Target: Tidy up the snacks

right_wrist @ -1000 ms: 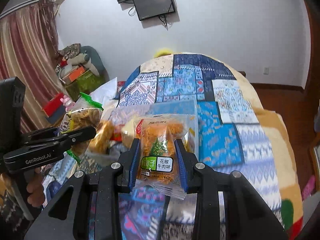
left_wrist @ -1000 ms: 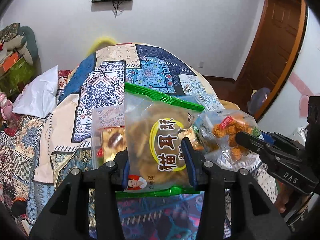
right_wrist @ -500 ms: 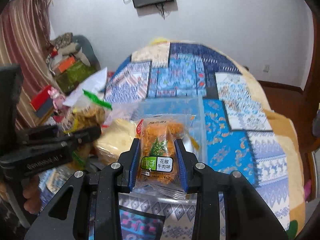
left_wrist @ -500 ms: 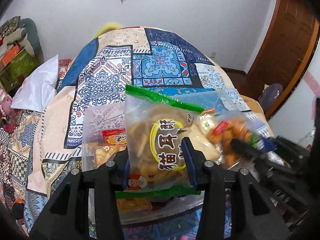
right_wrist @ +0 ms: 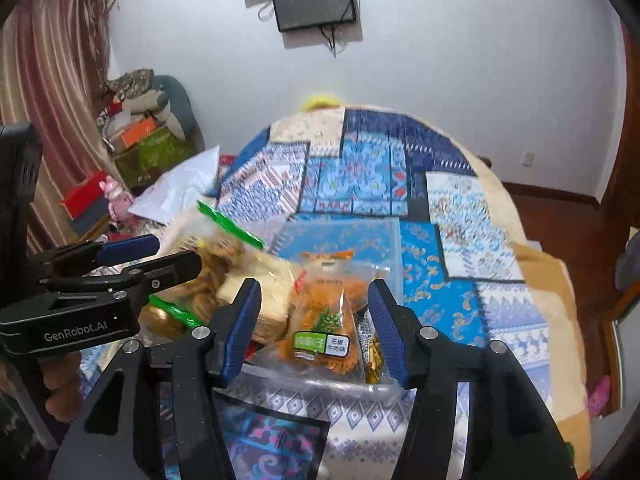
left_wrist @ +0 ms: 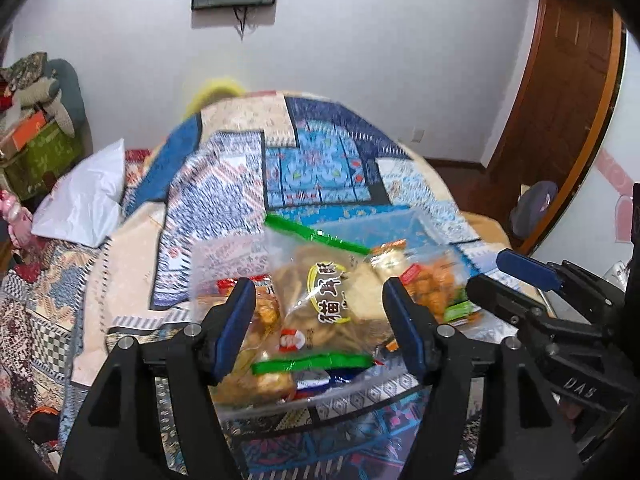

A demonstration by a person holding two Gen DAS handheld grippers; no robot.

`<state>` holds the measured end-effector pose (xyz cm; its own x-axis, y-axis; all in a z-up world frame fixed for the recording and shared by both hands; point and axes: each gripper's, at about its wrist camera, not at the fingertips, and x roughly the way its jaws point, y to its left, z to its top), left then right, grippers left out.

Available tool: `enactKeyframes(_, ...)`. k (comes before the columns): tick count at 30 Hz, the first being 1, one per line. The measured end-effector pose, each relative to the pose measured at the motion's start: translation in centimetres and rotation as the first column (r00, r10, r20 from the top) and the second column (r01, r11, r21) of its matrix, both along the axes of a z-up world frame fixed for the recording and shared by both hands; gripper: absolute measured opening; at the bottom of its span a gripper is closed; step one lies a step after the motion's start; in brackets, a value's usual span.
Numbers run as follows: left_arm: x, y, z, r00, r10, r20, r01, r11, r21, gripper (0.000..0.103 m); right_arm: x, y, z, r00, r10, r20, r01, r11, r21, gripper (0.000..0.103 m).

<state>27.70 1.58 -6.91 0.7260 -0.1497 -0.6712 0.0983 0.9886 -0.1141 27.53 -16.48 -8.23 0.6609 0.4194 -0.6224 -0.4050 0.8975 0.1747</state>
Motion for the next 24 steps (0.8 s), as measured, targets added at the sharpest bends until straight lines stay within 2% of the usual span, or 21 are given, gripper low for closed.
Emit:
enactKeyframes(4, -3.1, 0.5, 2.8, 0.997, 0.022, 0.074, -0.022, 1.0, -0.002, 0.066, -2.5, -1.1, 3.0, 0.999, 0.002, 0.052, -0.005, 0.999, 0.042, 0.052)
enactKeyframes(7, -6.2, 0.8, 4.9, 0.989, 0.043, 0.142, -0.043, 0.999, -0.002, 0.07, -4.7, -1.7, 5.0, 0.996, 0.003, 0.094, -0.009, 0.998, 0.068, 0.053)
enactKeyframes(14, -12.5, 0.5, 8.1, 0.959, 0.061, 0.277, -0.063, 0.998, 0.001, 0.081, -10.3, -2.5, 8.5, 0.977, -0.013, 0.212, -0.011, 0.993, 0.115, 0.069)
enactKeyframes(15, -13.5, 0.4, 8.3, 0.953, 0.06, 0.297, -0.064, 0.998, 0.001, 0.083, -10.8, -2.5, 8.6, 0.974, -0.016, 0.224, -0.01, 0.994, 0.113, 0.07)
enactKeyframes(17, -15.0, 0.3, 8.7, 0.944, 0.067, 0.324, -0.071, 0.997, 0.0, 0.085, -12.1, -2.5, 9.0, 0.967, -0.023, 0.253, -0.006, 0.994, 0.113, 0.08)
enactKeyframes(19, -16.0, 0.3, 8.8, 0.936, 0.078, 0.344, -0.08, 0.997, -0.007, 0.09, -13.2, -2.4, 9.2, 0.96, -0.03, 0.28, -0.002, 0.994, 0.114, 0.085)
enactKeyframes(22, -17.3, 0.4, 8.9, 0.926, 0.088, 0.367, -0.087, 0.996, -0.019, 0.096, -14.1, -2.3, 9.3, 0.952, -0.034, 0.303, 0.002, 0.995, 0.103, 0.089)
enactKeyframes(24, -18.0, 0.5, 9.0, 0.92, 0.092, 0.381, -0.092, 0.996, -0.017, 0.097, -14.5, -2.2, 9.2, 0.949, -0.039, 0.313, 0.009, 0.995, 0.096, 0.095)
